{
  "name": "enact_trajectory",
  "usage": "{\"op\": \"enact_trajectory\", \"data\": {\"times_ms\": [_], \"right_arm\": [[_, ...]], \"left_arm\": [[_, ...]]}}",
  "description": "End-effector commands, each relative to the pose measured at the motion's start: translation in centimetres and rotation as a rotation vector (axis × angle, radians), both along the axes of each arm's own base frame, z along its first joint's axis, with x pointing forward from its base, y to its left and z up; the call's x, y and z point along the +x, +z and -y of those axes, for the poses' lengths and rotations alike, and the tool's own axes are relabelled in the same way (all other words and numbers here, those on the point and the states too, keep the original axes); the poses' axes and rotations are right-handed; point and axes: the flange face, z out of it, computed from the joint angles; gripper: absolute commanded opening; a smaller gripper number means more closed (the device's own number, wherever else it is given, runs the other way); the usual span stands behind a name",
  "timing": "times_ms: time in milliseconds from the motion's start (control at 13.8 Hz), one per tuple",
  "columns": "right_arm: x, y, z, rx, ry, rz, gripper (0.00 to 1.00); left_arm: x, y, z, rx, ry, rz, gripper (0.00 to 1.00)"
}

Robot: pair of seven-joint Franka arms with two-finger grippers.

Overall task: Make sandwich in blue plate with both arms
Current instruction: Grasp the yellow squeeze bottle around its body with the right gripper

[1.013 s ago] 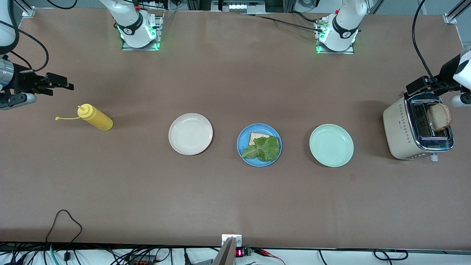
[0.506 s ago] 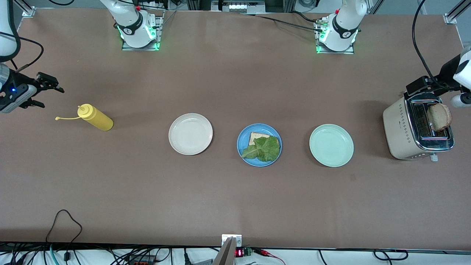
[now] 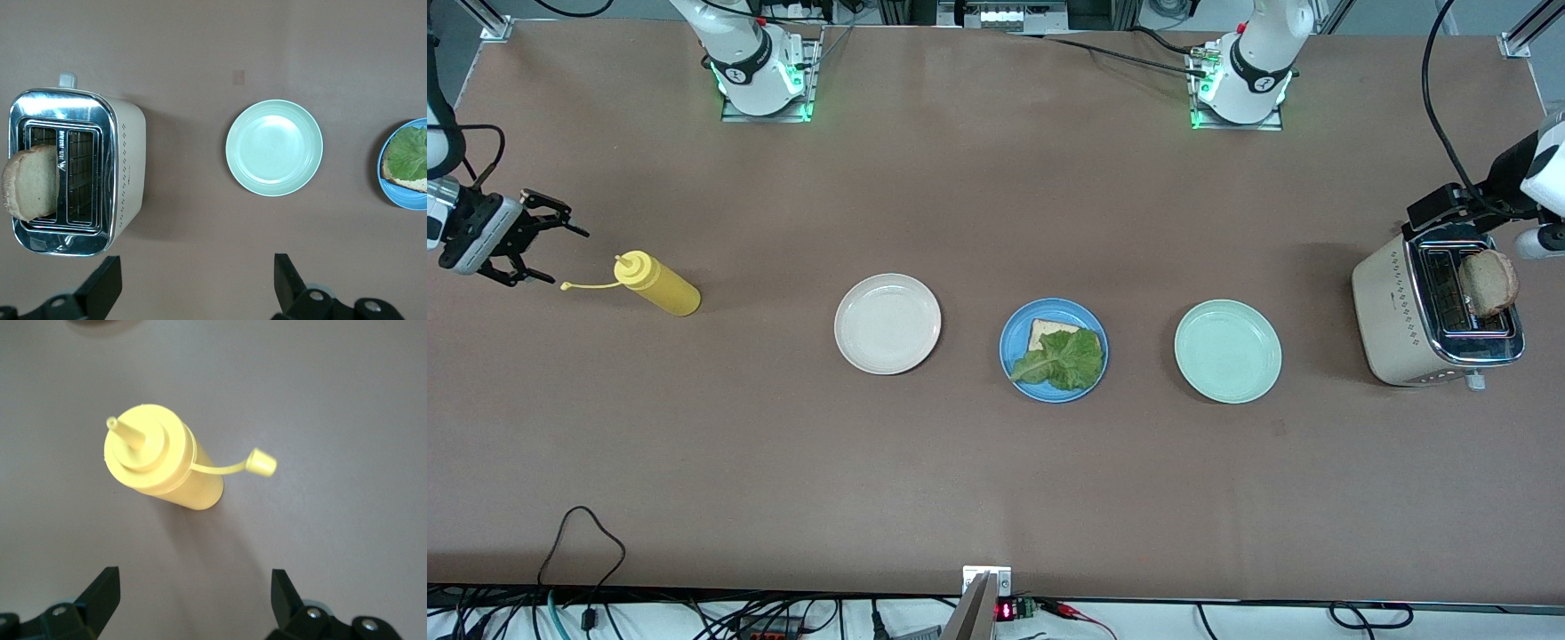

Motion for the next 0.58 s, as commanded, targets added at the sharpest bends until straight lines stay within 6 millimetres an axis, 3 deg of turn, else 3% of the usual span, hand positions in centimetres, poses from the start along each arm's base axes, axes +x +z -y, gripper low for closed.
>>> {"op": "enact_trajectory", "data": {"times_ms": [0, 506], "right_arm": [[-0.8, -3.3, 1.7, 0.097, 0.048, 0.079, 1.0], [-3.9, -9.2, 3.7, 0.399, 0.054, 0.213, 1.0]], "left_arm": [[-0.3, 0.8, 0.2, -0.019, -0.012, 0.003, 1.0], [-0.2, 0.8, 0.4, -0.017, -0.017, 0.006, 1.0]]}}
